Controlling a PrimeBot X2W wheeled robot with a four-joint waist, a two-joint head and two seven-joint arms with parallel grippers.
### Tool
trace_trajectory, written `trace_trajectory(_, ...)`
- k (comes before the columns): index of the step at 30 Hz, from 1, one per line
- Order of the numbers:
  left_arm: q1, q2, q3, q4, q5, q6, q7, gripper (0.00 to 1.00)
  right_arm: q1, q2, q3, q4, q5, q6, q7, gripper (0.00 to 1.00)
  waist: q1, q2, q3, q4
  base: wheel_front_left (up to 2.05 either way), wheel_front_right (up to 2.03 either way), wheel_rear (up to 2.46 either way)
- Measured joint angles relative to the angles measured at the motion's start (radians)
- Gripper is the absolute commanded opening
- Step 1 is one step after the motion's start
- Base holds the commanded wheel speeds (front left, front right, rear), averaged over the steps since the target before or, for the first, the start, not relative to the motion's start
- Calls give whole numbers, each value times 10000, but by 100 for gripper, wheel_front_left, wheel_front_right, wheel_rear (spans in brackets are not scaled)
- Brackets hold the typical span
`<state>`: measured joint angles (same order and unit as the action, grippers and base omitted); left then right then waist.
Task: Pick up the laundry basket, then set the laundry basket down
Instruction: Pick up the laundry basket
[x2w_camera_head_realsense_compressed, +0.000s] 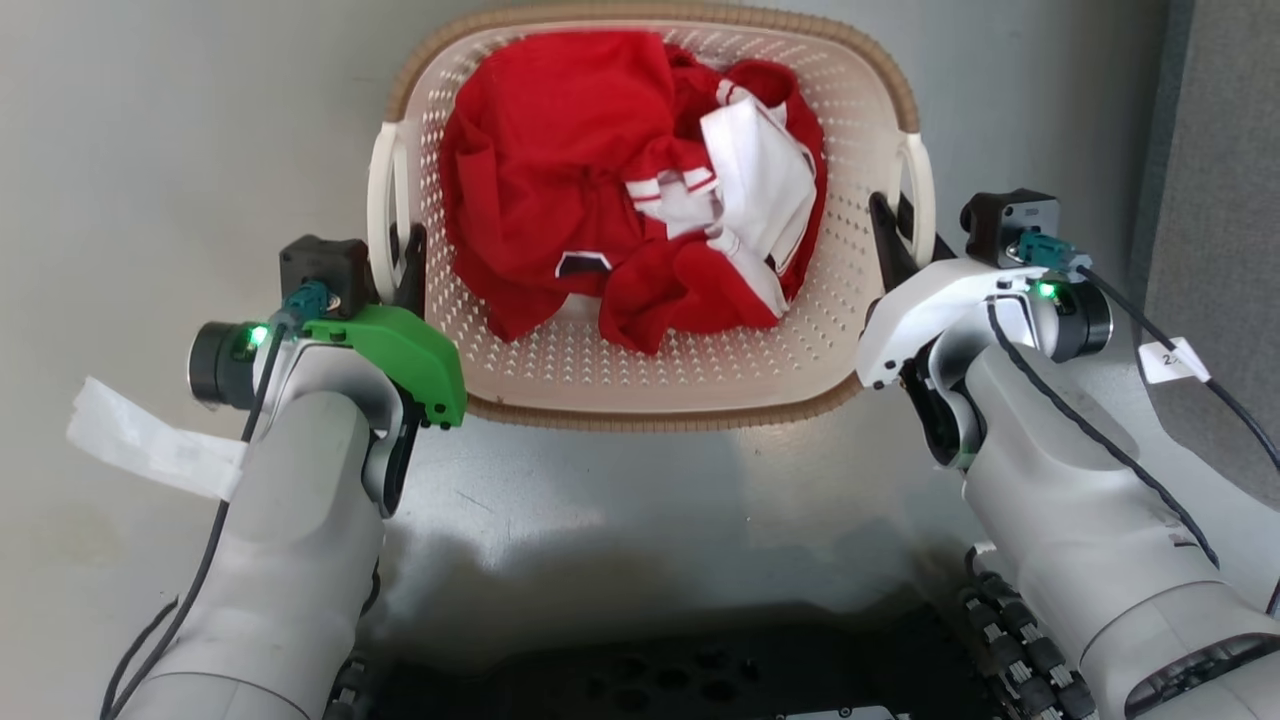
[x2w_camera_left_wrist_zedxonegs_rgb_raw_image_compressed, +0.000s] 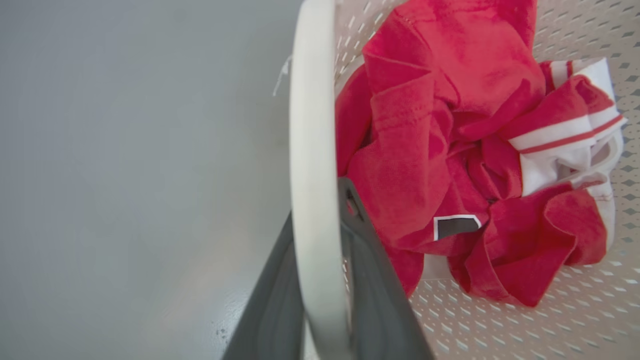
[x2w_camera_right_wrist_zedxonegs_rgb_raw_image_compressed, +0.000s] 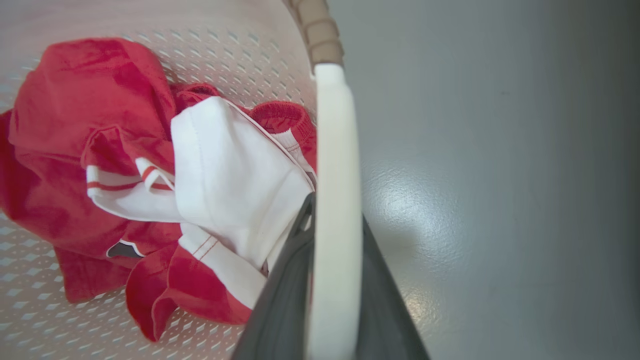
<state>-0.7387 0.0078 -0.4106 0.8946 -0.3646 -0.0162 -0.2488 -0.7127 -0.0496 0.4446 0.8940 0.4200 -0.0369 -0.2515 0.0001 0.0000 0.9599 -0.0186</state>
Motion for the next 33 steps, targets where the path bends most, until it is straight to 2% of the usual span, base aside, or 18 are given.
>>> trace_trajectory(13, 9, 2, -284, 380, -539, 0, 0, 0, -177, 8, 322, 414, 282, -12, 0, 0, -1, 0, -680, -52, 0, 0, 0)
trace_trajectory(22, 197, -92, -435, 1028, -928, -12, 0, 0, -182, 119, 756, 1197, 652, 15, 25, 0, -1, 0, -1552, -83, 0, 0, 0)
trace_trajectory(28, 514, -198, -587, 1563, -1260, -50, 56, 0, -151, 219, 1020, 1799, 895, 105, 510, 0, -1, 0, -2296, -101, 0, 0, 0)
trace_trajectory(33, 744, -240, -798, 1891, -1618, -174, 506, 0, 91, 245, 1208, 2109, 1289, 265, 1034, 0, -1, 0, -2967, -111, 0, 0, 0)
